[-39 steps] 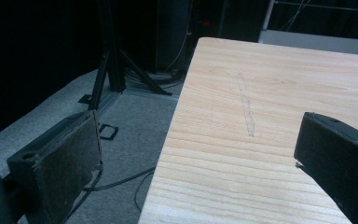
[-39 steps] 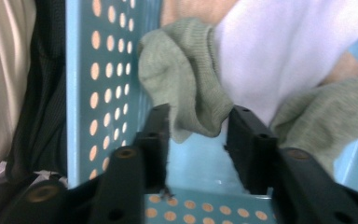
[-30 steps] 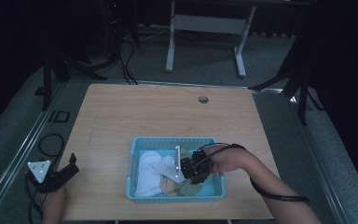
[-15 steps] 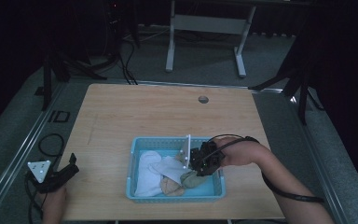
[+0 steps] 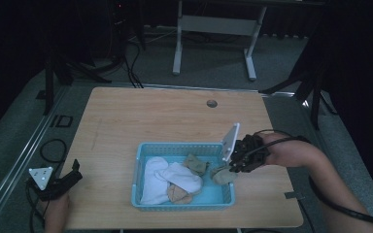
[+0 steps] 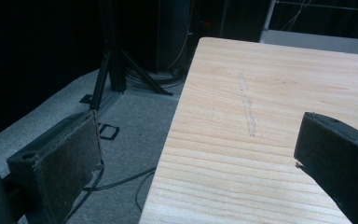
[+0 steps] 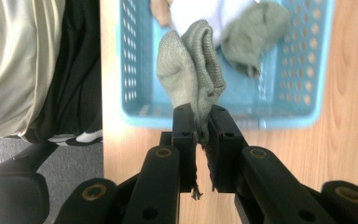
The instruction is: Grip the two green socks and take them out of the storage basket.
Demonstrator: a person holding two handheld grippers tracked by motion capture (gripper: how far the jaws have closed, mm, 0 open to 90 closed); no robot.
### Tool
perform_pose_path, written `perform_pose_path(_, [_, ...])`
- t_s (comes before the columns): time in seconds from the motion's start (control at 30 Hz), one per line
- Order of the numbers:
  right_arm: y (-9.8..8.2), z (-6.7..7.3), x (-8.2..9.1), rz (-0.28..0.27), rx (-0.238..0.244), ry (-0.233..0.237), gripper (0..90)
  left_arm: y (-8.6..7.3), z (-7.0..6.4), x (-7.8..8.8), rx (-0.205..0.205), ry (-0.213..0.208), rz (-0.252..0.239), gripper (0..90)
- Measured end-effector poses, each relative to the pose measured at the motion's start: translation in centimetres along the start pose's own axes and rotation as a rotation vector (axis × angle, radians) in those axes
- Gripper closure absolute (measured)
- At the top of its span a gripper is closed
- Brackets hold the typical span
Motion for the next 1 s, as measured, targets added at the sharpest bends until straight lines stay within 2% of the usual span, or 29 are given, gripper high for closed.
perform_pose_path(0.17, [-3.0,0.0,0.6,-0.006,-0.066,-0.012,82.5,0.0,0.0,0.0,0.001,0.001,0.001,0.7])
perform_pose_path(0.33, [-5.7,0.1,-0.2,0.004,-0.124,-0.003,82.5,0.0,0.0,0.0,0.000,0.002,0.001,0.7])
perform_pose_path(0.37, [-5.7,0.1,-0.2,0.004,-0.124,-0.003,82.5,0.0,0.0,0.0,0.000,0.002,0.001,0.7])
perform_pose_path(0.4, [-6.8,0.2,-0.9,0.005,-0.150,0.009,82.5,0.0,0.0,0.0,0.000,0.002,0.001,0.7])
perform_pose_path(0.63, [-9.2,1.2,-3.7,0.015,-0.196,0.080,82.5,0.0,0.0,0.0,0.000,0.003,-0.001,0.7])
perform_pose_path(0.73, [-9.7,1.5,-4.6,0.017,-0.212,0.099,82.5,0.0,0.0,0.0,0.001,0.002,-0.001,0.7])
perform_pose_path(0.87, [-10.8,1.9,-7.4,0.029,-0.233,0.145,82.5,0.0,0.0,0.0,0.000,0.004,-0.001,0.7])
perform_pose_path(1.0, [-11.3,1.8,-9.3,0.039,-0.243,0.167,82.3,0.0,0.0,0.0,0.001,0.002,0.001,0.7])
Point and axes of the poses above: each handheld gripper's, and its own axes: x roughly backward along the jaws, y roughly out of its top, z roughly to its left, the point moved 8 cm from there along -x, roughly forward along the jaws, and after that the axes turned 10 degrees about z, right-handed, at the moved point
